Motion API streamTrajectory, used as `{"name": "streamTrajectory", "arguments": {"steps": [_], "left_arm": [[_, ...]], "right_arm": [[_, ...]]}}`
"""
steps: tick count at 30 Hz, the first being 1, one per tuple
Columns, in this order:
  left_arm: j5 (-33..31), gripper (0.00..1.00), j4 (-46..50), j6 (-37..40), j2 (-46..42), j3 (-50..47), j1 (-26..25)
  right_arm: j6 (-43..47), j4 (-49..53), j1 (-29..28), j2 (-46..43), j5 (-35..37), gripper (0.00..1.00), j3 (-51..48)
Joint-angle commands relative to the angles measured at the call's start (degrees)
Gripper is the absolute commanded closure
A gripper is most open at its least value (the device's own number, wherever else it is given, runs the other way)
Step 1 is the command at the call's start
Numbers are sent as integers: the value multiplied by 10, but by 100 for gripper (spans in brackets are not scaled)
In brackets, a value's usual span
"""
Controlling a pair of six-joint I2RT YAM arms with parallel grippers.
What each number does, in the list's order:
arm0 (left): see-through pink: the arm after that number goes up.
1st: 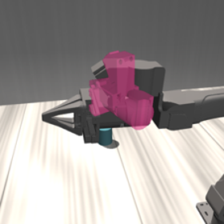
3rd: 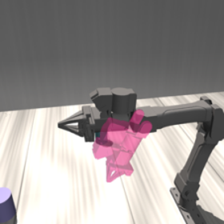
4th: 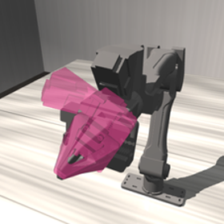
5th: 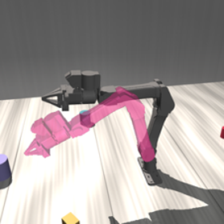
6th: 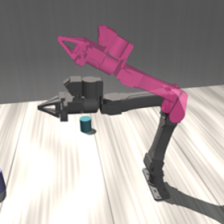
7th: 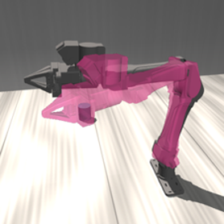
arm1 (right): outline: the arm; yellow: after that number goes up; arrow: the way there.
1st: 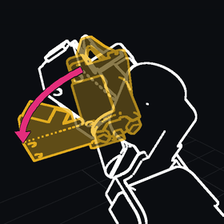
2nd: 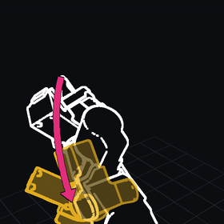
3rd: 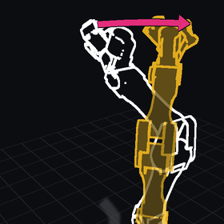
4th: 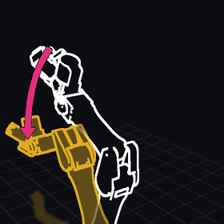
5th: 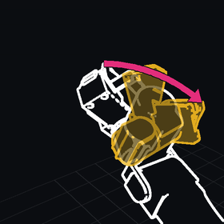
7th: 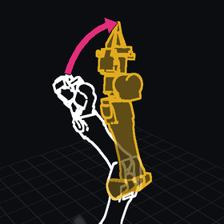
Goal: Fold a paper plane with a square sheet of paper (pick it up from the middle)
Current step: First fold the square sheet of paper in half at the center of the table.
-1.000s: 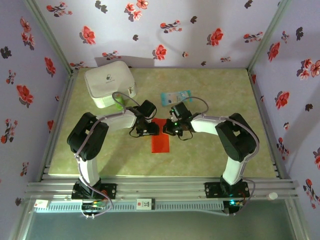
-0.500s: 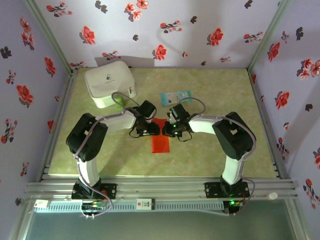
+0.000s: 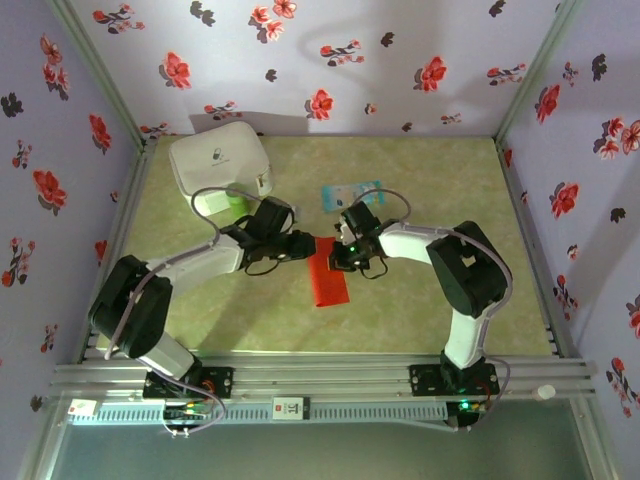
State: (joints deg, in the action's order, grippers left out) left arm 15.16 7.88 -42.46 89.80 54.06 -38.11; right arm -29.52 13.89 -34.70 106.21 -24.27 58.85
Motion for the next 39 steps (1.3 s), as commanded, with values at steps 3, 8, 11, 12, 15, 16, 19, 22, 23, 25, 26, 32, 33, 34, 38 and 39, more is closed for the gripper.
{"name": "streamTrajectory", "arguments": {"steps": [3,8,11,12,15,16,19,22,23,25,26,32,33,34,38,39], "left_arm": [[103,100,-117,-38,26,-33,8],[129,100,-176,-69,51,-51,7],[129,100,-172,-55,72,-51,8],[129,100,-170,-51,81,-51,8],[128,100,-176,-52,100,-56,8],[128,100,-178,-54,104,-61,7],[122,100,-176,-49,110,-68,8],[99,100,-156,-35,109,-78,8],[93,100,-153,-31,110,-82,8],[78,100,-150,-22,123,-91,9],[72,100,-142,-16,133,-92,10],[44,100,-132,-13,169,-114,11],[45,100,-132,-13,164,-116,10],[45,100,-129,-14,155,-115,11],[45,100,-85,-12,104,-90,10],[46,100,-72,-13,88,-82,9]], "right_arm": [[8,62,7,28,42,100,-17],[7,60,7,25,45,100,-24],[-2,53,7,25,45,100,-28],[-6,49,8,24,46,100,-30],[-10,45,8,20,47,100,-34],[-9,45,7,18,48,100,-35],[-8,52,7,16,51,100,-36],[-7,54,7,16,57,100,-37],[-8,55,7,18,58,100,-37],[-10,49,7,19,52,100,-42],[-12,45,7,20,47,100,-43],[-20,38,7,19,54,100,-55],[-22,36,7,19,54,100,-58],[-23,35,7,19,54,100,-59],[-26,32,7,16,56,100,-60],[-27,32,7,15,56,100,-59]]}}
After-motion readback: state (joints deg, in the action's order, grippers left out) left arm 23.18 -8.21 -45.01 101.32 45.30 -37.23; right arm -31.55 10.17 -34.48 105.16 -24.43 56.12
